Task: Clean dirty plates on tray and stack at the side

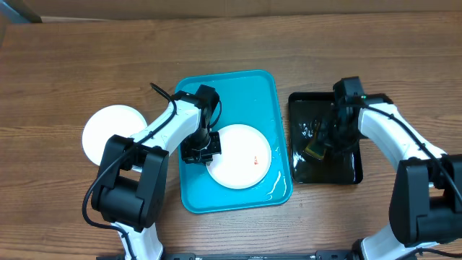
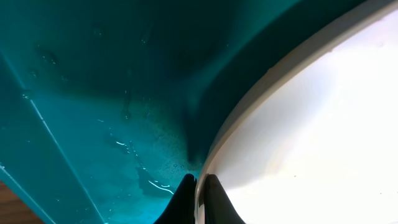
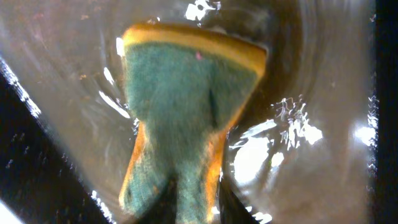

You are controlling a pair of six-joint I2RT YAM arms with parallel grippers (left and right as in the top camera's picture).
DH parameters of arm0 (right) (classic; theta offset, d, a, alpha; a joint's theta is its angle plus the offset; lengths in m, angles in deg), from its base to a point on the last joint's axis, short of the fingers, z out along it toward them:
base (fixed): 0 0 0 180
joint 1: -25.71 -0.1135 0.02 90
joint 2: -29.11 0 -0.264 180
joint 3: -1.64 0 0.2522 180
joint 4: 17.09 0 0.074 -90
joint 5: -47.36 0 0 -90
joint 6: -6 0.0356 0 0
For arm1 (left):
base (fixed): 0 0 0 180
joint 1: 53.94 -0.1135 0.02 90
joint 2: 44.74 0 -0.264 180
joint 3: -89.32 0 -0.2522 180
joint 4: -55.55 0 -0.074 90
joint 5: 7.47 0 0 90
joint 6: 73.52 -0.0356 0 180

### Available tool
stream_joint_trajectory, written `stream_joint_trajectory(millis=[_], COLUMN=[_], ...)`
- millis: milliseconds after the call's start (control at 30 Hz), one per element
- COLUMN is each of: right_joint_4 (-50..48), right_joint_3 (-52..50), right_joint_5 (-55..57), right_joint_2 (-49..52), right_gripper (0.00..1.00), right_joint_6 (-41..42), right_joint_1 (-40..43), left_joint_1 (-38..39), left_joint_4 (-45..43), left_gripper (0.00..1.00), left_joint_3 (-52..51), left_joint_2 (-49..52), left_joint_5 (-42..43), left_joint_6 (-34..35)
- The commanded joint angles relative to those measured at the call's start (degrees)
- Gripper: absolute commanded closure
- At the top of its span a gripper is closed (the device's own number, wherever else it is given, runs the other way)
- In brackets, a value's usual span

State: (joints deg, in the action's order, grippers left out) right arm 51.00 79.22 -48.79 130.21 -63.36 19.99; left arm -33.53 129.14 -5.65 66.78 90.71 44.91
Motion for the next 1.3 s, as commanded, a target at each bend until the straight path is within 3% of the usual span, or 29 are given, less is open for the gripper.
stream_joint_trajectory(millis=[0, 100, 367, 433, 600, 767, 833, 900, 967, 1267], right_joint_4=[1.92, 1.49, -10.43, -13.53, -15.52, -6.03, -3.65, -2.38, -2.25, -9.42], right_joint_3=[3.98, 3.41, -7.85, -10.27, -12.63, -6.21, -3.78, -2.08, -1.18, -4.44], right_joint_5=[1.16, 1.14, 0.59, 0.55, 1.92, 3.78, 3.78, 3.78, 3.8, 4.13], right_joint_2=[-3.08, -2.8, -2.6, -2.6, -2.64, -3.69, -4.35, -4.81, -4.9, -1.99], right_gripper=[0.56, 0.46, 0.48, 0.51, 0.95, 0.96, 0.9, 0.67, 0.56, 0.53], right_joint_6=[0.37, 0.42, 3.48, 3.48, 3.41, -0.11, -1.18, -1.4, -1.4, -0.94], right_joint_1=[0.09, 0.02, -2.38, -2.43, -2.38, -2.27, -2.27, -2.27, -2.27, -2.32], left_joint_1=[0.79, 0.79, 0.74, 0.74, 0.74, 0.74, 0.74, 0.74, 0.74, 0.76], left_joint_4=[-1.42, -1.42, -1.9, -2.05, -2.34, -2.73, -2.78, -2.8, -2.8, -2.91], left_gripper=[0.96, 0.96, 0.96, 0.96, 0.96, 0.96, 0.96, 0.96, 0.96, 0.96], left_joint_3=[-2.03, -2.03, -2.03, -2.03, -2.03, -2.03, -2.03, -2.03, -2.03, -2.03], left_joint_2=[1.53, 1.53, 1.53, 1.53, 1.53, 1.53, 1.53, 1.53, 1.53, 1.53], left_joint_5=[-0.66, -0.63, -0.68, -0.66, -0.68, -0.66, -0.66, -0.66, -0.66, -0.66], left_joint_6=[1.07, 1.22, 1.2, 1.2, 1.2, 1.2, 1.2, 1.2, 1.2, 1.2])
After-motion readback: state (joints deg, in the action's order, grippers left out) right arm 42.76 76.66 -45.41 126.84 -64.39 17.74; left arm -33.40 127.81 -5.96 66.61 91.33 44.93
